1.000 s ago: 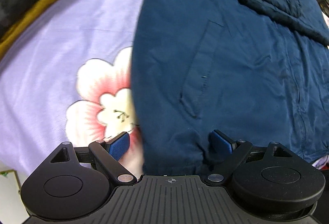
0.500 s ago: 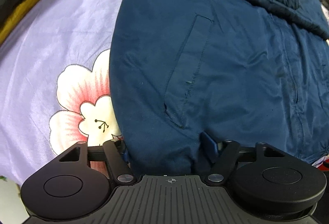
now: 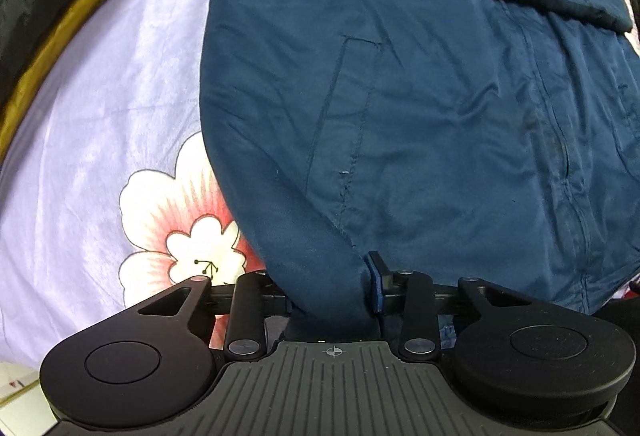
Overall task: Fold large clothes
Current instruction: 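Lift the hem with both grippers and fold it over toward the collar, then open both grippers and release the folded jacket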
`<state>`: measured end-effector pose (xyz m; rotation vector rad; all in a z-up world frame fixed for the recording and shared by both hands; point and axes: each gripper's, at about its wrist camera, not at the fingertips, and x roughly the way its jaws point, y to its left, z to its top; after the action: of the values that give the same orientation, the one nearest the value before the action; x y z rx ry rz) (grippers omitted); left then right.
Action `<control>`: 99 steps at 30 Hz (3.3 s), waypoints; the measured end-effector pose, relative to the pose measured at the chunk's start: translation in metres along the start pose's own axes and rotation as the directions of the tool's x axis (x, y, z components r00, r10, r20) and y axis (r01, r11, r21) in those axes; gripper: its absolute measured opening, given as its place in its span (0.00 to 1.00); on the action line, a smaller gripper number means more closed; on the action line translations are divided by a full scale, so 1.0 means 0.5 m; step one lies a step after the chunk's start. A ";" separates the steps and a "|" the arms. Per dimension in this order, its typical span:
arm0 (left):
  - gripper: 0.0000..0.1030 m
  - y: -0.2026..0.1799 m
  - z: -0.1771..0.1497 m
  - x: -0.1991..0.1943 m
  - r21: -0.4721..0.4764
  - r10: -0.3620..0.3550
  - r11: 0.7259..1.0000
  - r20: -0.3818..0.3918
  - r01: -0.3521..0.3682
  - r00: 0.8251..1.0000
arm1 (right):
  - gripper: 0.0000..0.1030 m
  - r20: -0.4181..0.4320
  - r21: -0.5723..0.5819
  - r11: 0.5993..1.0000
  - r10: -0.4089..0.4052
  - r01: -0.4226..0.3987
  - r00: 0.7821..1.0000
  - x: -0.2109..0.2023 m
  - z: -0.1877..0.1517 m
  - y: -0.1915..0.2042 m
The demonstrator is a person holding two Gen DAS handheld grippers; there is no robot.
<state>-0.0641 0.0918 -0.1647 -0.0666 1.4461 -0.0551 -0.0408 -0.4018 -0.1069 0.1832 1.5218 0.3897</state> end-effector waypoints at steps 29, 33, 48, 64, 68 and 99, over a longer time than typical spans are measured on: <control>0.68 0.072 0.669 -0.128 -0.137 -0.003 0.989 0.384 0.060 0.923 | 0.15 0.489 0.212 0.893 0.256 -0.398 0.834 -0.153 0.595 -0.092; 0.68 0.053 0.734 -0.076 -0.139 0.053 0.990 0.351 -0.004 0.935 | 0.15 0.514 0.296 0.873 0.196 -0.387 0.835 -0.095 0.657 -0.122; 0.73 0.058 0.786 0.006 -0.196 0.107 0.979 0.312 -0.046 0.944 | 0.15 0.528 0.358 0.894 0.045 -0.270 0.848 0.008 0.751 -0.104; 1.00 0.231 0.787 -0.012 -0.511 -0.268 0.738 0.377 0.440 0.887 | 0.52 0.690 0.554 0.571 0.092 -0.606 0.718 0.060 0.705 -0.187; 1.00 0.258 0.778 -0.045 -0.504 -0.308 0.702 0.423 0.503 0.853 | 0.82 0.781 0.474 0.540 0.106 -0.696 0.615 0.031 0.692 -0.194; 1.00 -0.103 0.681 0.087 -0.043 0.241 0.969 0.409 -0.245 0.880 | 0.99 0.453 -0.129 0.937 -0.235 0.324 0.860 0.206 0.600 0.250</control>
<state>0.2793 0.0410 -0.1617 0.1080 1.0197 0.1519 0.2401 -0.2119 -0.1434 -0.1109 1.0393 0.2446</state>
